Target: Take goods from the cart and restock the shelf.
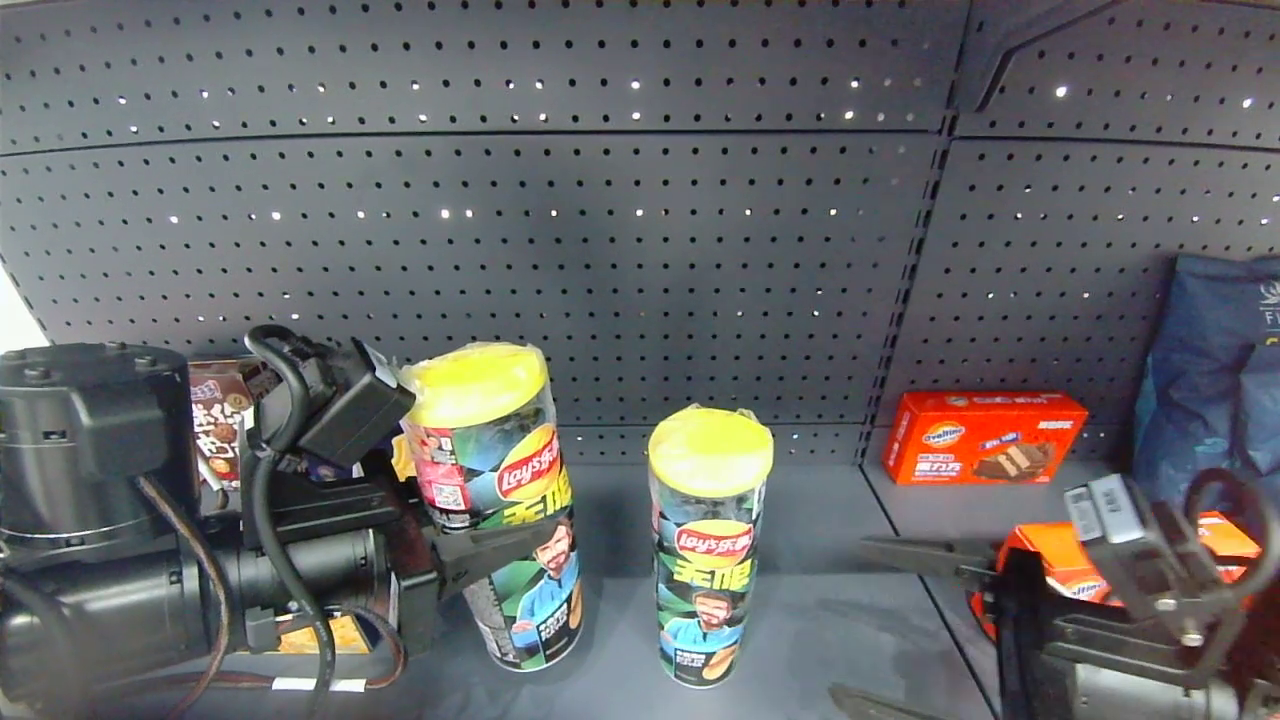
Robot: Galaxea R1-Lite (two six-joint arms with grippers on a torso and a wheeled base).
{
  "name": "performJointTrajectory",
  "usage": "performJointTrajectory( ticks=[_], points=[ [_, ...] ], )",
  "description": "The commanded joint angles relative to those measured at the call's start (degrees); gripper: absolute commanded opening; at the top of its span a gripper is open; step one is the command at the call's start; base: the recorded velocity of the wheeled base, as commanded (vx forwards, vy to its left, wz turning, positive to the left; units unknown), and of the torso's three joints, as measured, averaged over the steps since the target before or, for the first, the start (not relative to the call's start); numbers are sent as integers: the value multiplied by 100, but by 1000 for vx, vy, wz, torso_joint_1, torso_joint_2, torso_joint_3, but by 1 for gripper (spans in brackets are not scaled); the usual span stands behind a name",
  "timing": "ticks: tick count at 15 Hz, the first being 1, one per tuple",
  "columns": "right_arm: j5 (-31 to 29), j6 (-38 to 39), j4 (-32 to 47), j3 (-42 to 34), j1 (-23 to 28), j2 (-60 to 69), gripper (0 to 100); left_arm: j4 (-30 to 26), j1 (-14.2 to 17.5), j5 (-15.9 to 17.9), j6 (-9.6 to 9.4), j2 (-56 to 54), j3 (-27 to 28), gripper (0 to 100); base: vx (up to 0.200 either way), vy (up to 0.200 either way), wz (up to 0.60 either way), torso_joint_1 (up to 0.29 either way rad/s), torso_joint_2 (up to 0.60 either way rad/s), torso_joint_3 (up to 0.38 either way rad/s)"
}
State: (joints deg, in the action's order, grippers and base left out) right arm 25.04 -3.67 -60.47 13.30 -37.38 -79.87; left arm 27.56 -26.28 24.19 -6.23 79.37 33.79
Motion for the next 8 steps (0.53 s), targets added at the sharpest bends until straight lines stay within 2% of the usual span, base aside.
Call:
performJointTrajectory(
  ticks=[1,3,5,6,7,8],
  points=[
    [-43,-2,8,-284,635,1070,100,3,0,-10,-1,-1,-22,0,0,0,0,0,0,0],
    [-131,7,17,-372,1663,1606,100,3,0,-10,-1,17,5,0,0,0,0,0,0,0],
    [-131,24,17,-521,2182,1984,100,3,0,-2,-1,61,31,0,0,0,0,0,0,0],
    [-122,33,26,-811,2727,2353,100,3,0,-10,-1,78,40,0,0,0,0,0,0,0],
    [-122,33,26,-926,2911,2477,100,3,0,-10,-1,78,40,0,0,0,0,0,0,0],
    [-122,94,35,-1304,3465,2916,100,3,9,-10,-10,70,-4,0,0,0,0,0,0,0]
  ],
)
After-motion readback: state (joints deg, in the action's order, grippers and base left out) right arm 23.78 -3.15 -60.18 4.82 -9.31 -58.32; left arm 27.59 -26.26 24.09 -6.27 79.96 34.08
